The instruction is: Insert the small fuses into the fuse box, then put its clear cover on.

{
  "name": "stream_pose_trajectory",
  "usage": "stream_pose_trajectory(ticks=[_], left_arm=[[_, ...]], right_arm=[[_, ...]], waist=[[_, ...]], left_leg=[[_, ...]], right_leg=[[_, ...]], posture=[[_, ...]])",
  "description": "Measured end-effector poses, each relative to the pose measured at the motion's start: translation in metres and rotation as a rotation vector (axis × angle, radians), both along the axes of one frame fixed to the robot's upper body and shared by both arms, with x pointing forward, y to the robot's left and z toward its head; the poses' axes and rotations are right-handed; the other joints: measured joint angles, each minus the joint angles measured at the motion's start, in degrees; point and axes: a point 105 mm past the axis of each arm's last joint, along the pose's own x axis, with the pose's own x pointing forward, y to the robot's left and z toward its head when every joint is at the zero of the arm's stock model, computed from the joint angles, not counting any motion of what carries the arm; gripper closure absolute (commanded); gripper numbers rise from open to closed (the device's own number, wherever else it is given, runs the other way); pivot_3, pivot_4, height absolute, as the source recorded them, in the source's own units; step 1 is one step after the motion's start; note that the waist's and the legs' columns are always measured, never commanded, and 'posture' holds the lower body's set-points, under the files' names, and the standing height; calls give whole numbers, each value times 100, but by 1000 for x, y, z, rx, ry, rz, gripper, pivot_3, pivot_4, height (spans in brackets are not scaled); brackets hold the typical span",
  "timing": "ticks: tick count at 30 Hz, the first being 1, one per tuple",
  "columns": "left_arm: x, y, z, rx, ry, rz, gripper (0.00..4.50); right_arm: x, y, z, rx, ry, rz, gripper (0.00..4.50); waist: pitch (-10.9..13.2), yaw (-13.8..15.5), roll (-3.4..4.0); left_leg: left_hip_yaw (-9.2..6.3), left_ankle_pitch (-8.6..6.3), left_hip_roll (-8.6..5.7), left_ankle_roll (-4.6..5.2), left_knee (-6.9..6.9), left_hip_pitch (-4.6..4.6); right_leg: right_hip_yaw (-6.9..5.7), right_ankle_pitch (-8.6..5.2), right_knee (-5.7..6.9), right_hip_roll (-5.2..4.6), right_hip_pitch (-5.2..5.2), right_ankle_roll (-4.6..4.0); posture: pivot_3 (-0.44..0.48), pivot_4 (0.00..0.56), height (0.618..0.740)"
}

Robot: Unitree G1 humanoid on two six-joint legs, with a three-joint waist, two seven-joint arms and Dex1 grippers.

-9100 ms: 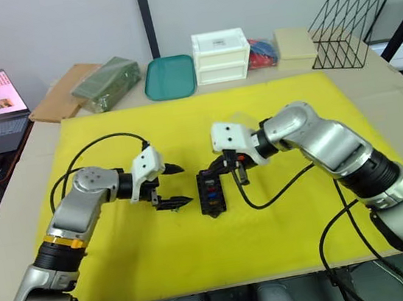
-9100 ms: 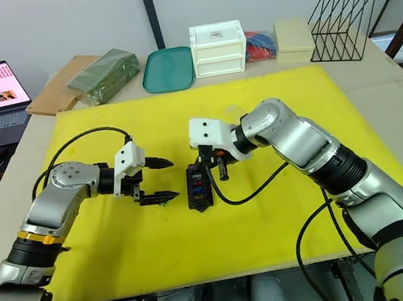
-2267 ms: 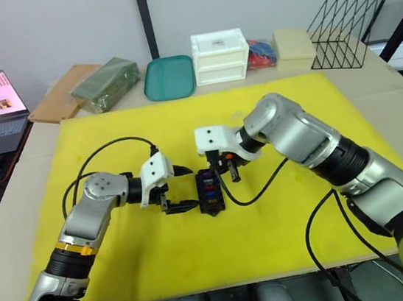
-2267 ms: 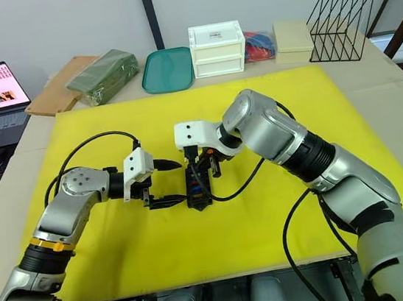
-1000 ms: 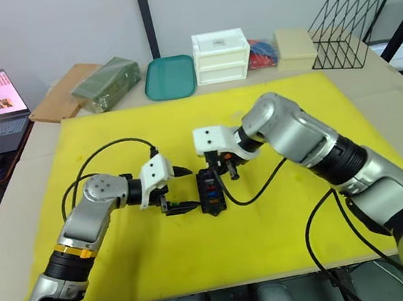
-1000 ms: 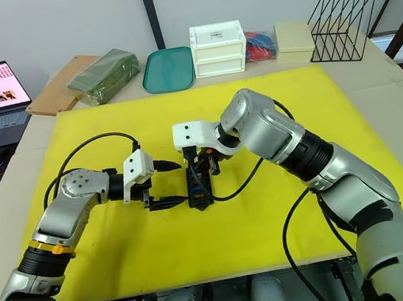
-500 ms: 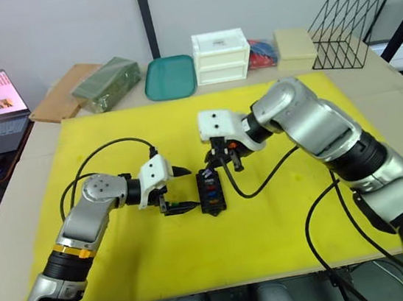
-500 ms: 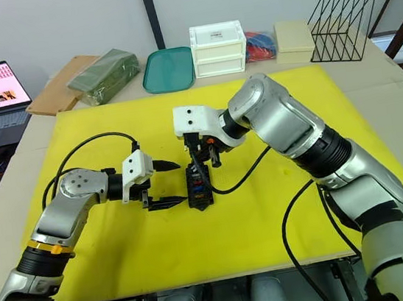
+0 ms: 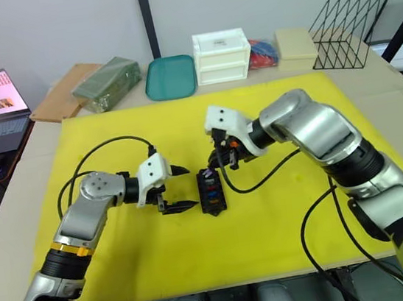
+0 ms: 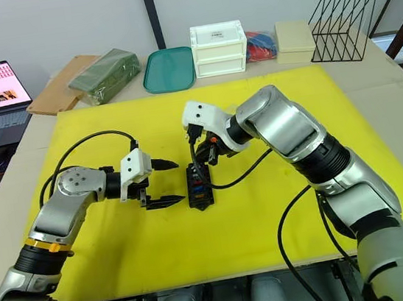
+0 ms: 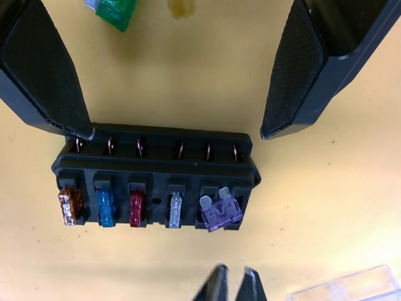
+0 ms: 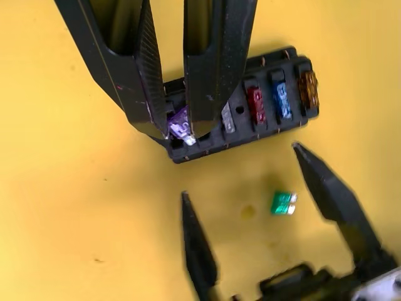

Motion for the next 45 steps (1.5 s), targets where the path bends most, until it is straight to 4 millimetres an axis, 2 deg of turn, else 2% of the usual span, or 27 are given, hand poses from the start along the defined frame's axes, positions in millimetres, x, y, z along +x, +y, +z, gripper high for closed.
stream_pose_trajectory(ticks=[7,10,12,45], left_arm=[[1,2,-1,3,7,6,0],[2,2,-1,3,9,8,0],[1,2,-1,2,9,6,0],[1,2,-2,3,10,5,0]], right_arm=[[-2,-3,-7,41,76,-183,3892],[-9,1,-17,42,115,-193,3411],[-12,3,-20,37,130,-198,2771],[-13,8,-26,78,215,-250,2771]], waist=[[0,-4,0],[0,-9,0],[0,-5,0],[0,-22,0]], left_leg=[[0,0,0,0,0,0],[1,0,0,0,0,0],[1,0,0,0,0,0],[1,0,0,0,-1,0]], right_leg=[[0,0,1,0,-1,0],[1,0,2,-1,0,0],[1,0,2,-1,0,0],[1,0,2,-1,0,0]], posture=[[0,150,740],[0,150,740],[0,150,740],[0,150,740]])
